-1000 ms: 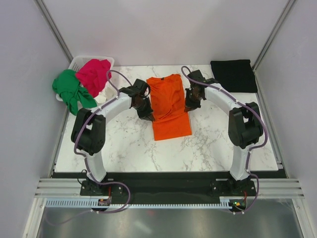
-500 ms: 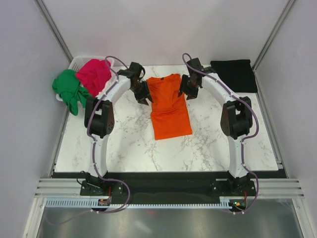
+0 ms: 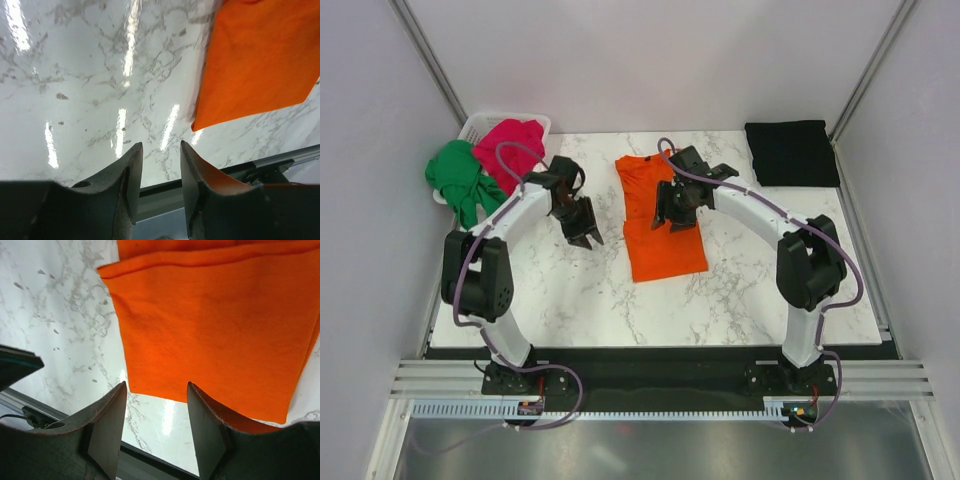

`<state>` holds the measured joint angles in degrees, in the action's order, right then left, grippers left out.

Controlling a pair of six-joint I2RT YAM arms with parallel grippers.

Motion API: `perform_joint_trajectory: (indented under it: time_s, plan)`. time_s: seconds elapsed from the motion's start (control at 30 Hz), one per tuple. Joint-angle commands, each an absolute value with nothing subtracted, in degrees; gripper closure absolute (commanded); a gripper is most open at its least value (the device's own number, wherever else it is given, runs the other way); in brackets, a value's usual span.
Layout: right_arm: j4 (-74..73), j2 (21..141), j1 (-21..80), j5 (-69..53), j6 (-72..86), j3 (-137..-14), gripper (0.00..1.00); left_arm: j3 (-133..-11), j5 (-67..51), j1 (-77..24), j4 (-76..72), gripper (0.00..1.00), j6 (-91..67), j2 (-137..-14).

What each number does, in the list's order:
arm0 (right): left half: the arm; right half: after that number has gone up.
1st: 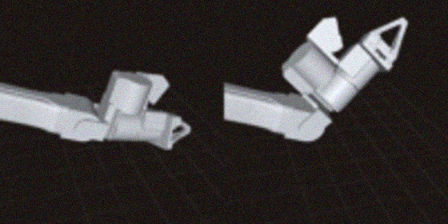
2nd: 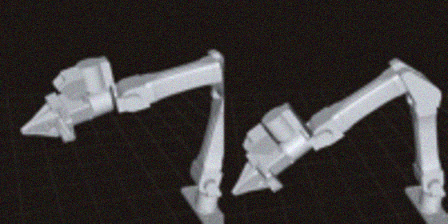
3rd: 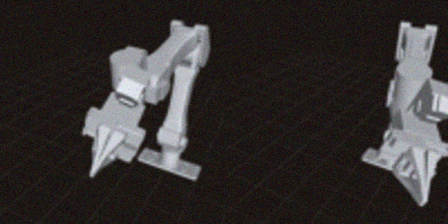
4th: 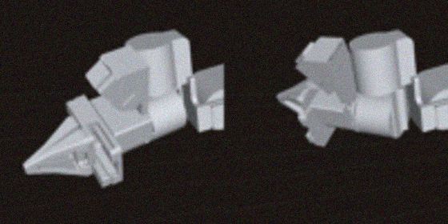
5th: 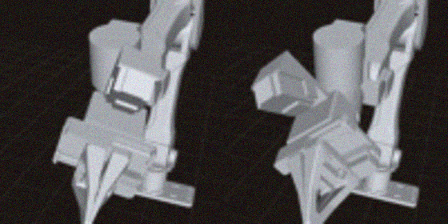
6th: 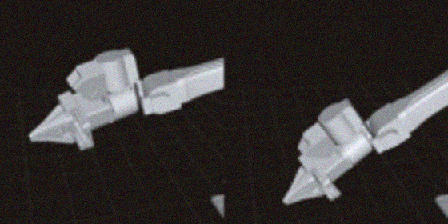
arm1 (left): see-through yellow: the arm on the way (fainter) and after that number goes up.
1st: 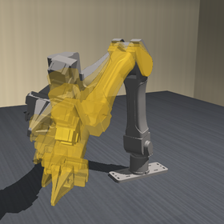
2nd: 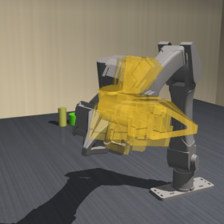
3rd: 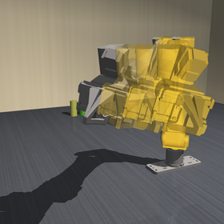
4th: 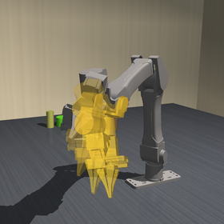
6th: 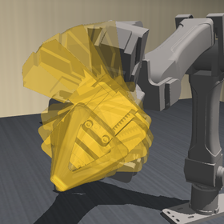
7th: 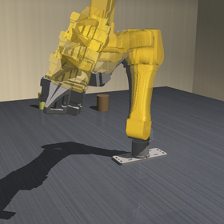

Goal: Fold and stack the t-shirts
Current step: Fold the tshirt

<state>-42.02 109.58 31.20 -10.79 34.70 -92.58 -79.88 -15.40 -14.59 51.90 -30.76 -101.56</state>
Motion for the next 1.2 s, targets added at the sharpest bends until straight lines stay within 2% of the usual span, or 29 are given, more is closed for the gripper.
perform_joint_trajectory:
  time_s: [0.0, 0.07, 0.13, 0.27, 0.4, 0.63, 0.8, 0.93, 1.17]
  plan:
    - [-40.43, 108.99, 28.92, -10.02, 32.61, -89.75, 0.41, -72.02, -19.59, -16.34, 45.98, 0.57, -32.16, -92.93]
    - [-40.34, 106.80, 27.87, -9.41, 31.47, -85.64, 0.38, -68.75, -21.43, -17.92, 41.85, 0.55, -32.61, -89.93]
    - [-39.56, 103.82, 25.33, -8.79, 30.41, -82.02, 0.37, -64.61, -23.55, -20.11, 38.95, 0.47, -33.66, -86.77]
    - [-36.74, 98.27, 21.10, -10.19, 28.92, -70.79, 0.30, -58.81, -25.75, -22.32, 30.43, 0.43, -35.85, -84.90]
    - [-35.33, 96.06, 19.25, -10.46, 27.69, -66.01, 0.28, -55.55, -26.63, -23.38, 26.99, 0.42, -37.87, -86.31]
    - [-29.45, 98.35, 19.25, -15.82, 28.21, -60.39, 0.32, -54.49, -25.49, -24.87, 26.19, 0.44, -38.76, -87.36]
    - [-27.87, 100.54, 19.34, -16.35, 27.69, -58.71, 0.47, -53.00, -23.48, -25.48, 25.93, 0.46, -40.08, -87.28]
    - [-26.28, 101.16, 19.25, -16.96, 27.77, -56.70, 0.82, -52.21, -17.77, -28.29, 25.75, 0.47, -42.53, -86.92]
    - [-24.96, 100.55, 19.34, -16.88, 27.69, -55.11, 0.98, -52.82, -9.06, -33.66, 24.96, 0.48, -46.31, -88.24]
